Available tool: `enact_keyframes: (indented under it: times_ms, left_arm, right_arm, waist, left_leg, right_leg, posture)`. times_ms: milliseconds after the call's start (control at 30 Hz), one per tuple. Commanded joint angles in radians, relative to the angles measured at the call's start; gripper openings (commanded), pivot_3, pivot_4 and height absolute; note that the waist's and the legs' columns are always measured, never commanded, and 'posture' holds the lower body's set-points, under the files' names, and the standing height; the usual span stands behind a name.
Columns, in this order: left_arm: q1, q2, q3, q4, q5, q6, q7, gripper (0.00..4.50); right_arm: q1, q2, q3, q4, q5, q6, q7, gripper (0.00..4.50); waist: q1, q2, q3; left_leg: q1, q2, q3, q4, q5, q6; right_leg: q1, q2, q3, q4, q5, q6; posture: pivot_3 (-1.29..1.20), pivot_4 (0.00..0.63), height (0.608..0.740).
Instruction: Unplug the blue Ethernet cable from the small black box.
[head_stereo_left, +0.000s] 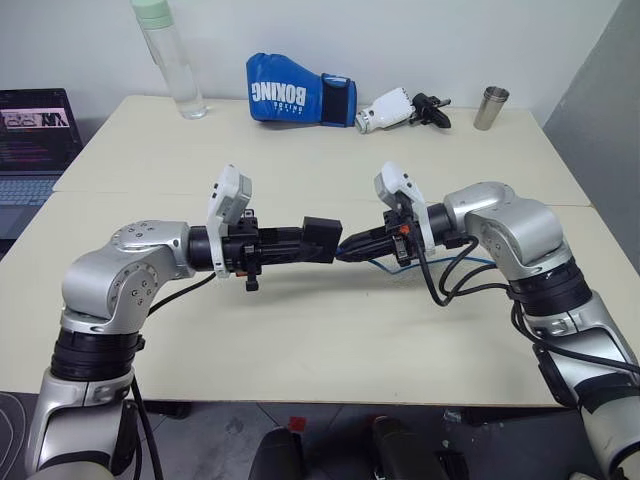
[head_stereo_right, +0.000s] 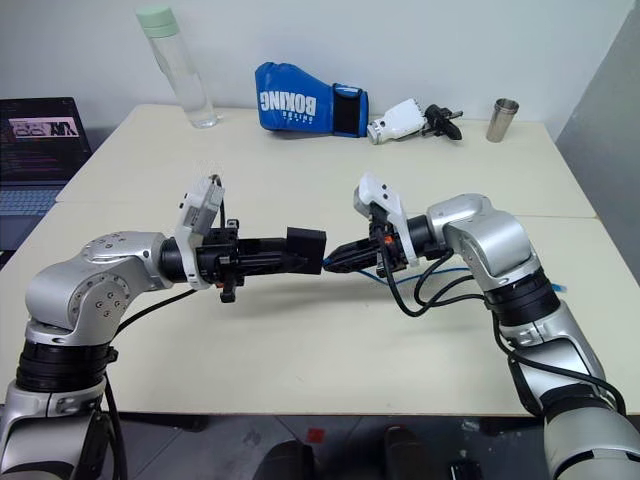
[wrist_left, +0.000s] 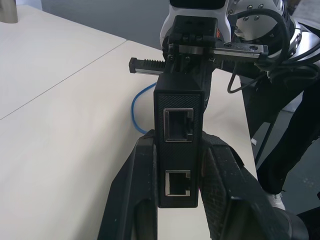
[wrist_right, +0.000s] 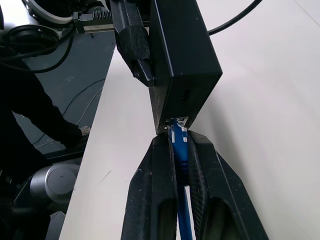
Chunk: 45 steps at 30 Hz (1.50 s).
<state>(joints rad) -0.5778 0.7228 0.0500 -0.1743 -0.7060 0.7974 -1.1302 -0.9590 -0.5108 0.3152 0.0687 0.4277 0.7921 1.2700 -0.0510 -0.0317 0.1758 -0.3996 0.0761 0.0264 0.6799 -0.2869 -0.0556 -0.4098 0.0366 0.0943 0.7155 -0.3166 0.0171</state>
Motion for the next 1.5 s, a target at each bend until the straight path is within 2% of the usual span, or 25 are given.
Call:
enact_keyframes:
  times_ms: [33,400,667,800,933,1100,1167,1200,1367,1400,1500]
  left_arm:
    - [-0.009,0.012,0.015,-0.039,-0.025,-0.007,-0.014,0.78]
    - [-0.005,0.061,0.034,-0.031,-0.019,-0.009,-0.066,0.78]
    - [0.029,0.11,0.1,-0.023,-0.021,-0.008,-0.04,0.78]
    - [0.057,0.114,0.143,-0.02,-0.021,-0.003,0.0,0.78]
    - [0.086,0.101,0.156,-0.018,-0.011,-0.011,0.035,0.78]
    - [0.104,0.076,0.148,-0.021,-0.004,-0.023,0.076,0.78]
    - [0.106,0.073,0.146,-0.021,-0.004,-0.025,0.081,0.78]
    - [0.106,0.071,0.146,-0.022,-0.005,-0.025,0.086,0.78]
    - [0.124,0.067,0.153,-0.035,-0.01,-0.025,0.099,0.78]
    - [0.129,0.068,0.156,-0.037,-0.012,-0.025,0.103,0.78]
    - [0.15,0.065,0.173,-0.038,-0.005,-0.035,0.126,0.78]
  right_arm:
    - [-0.025,-0.006,0.001,-0.019,-0.001,-0.006,0.023,0.04]
    - [-0.013,-0.047,0.016,0.031,-0.037,-0.004,0.064,0.04]
    - [0.047,-0.09,-0.025,0.037,-0.05,0.026,0.004,0.04]
    - [0.092,-0.065,-0.079,0.067,-0.089,0.011,-0.151,0.04]
    - [0.08,0.065,-0.157,0.218,-0.198,-0.102,-0.481,0.04]
    - [0.009,0.206,-0.234,0.42,-0.259,-0.283,-0.727,0.04]
    - [-0.027,0.24,-0.252,0.502,-0.277,-0.348,-0.784,0.74]
    - [-0.042,0.251,-0.26,0.536,-0.282,-0.375,-0.805,0.8]
    - [-0.08,0.276,-0.285,0.611,-0.287,-0.432,-0.82,1.86]
    - [-0.083,0.277,-0.287,0.614,-0.289,-0.439,-0.818,1.96]
    - [-0.08,0.275,-0.293,0.59,-0.285,-0.442,-0.808,2.75]
  waist:
    - [0.0,0.0,0.0]
    - [0.0,0.0,0.0]
    - [-0.001,0.0,0.0]
    - [-0.001,0.0,0.0]
    - [-0.004,0.0,0.0]
    - [-0.007,0.0,0.0]
    - [-0.009,0.0,0.0]
    - [-0.009,0.0,0.0]
    - [-0.008,0.0,0.0]
    - [-0.009,0.0,0.0]
    - [-0.009,0.0,0.0]
  left_leg:
    - [0.0,0.0,0.0,0.0,0.0,0.0]
    - [0.0,0.0,0.0,0.0,0.0,0.0]
    - [0.0,0.0,0.0,0.0,0.0,0.0]
    - [0.0,0.0,0.0,0.0,0.0,0.0]
    - [0.0,0.0,0.001,0.0,0.0,0.0]
    - [-0.001,0.001,0.002,-0.001,0.002,-0.003]
    - [-0.001,0.001,0.003,-0.001,0.002,-0.004]
    - [-0.001,0.001,0.003,-0.001,0.002,-0.004]
    - [-0.001,0.001,0.003,-0.002,0.002,-0.004]
    - [-0.001,0.001,0.003,-0.002,0.002,-0.004]
    - [-0.001,0.001,0.004,-0.002,0.002,-0.004]
  right_leg:
    - [0.0,0.0,0.0,0.0,0.0,0.0]
    - [0.0,0.0,0.0,0.0,0.0,0.0]
    - [0.0,0.0,0.0,0.0,0.0,0.0]
    - [-0.001,0.0,0.0,0.0,0.0,0.0]
    - [0.0,0.0,0.001,0.0,0.0,0.0]
    - [-0.002,0.0,0.002,0.001,0.0,0.0]
    - [-0.003,0.0,0.002,0.001,0.0,0.0]
    - [-0.003,-0.001,0.003,0.001,0.0,0.0]
    - [-0.003,-0.002,0.002,0.0,0.0,0.0]
    - [-0.003,-0.002,0.002,0.0,0.0,0.0]
    - [-0.003,-0.002,0.003,0.001,0.0,0.0]
  posture:
    - [0.0,0.15,0.74]
    - [0.0,0.15,0.74]
    - [0.0,0.15,0.74]
    - [0.0,0.15,0.74]
    - [0.0,0.15,0.74]
    - [0.0,0.15,0.74]
    - [0.0,0.15,0.74]
    - [0.0,0.15,0.74]
    - [0.0,0.15,0.74]
    - [0.0,0.15,0.74]
    - [0.0,0.15,0.74]
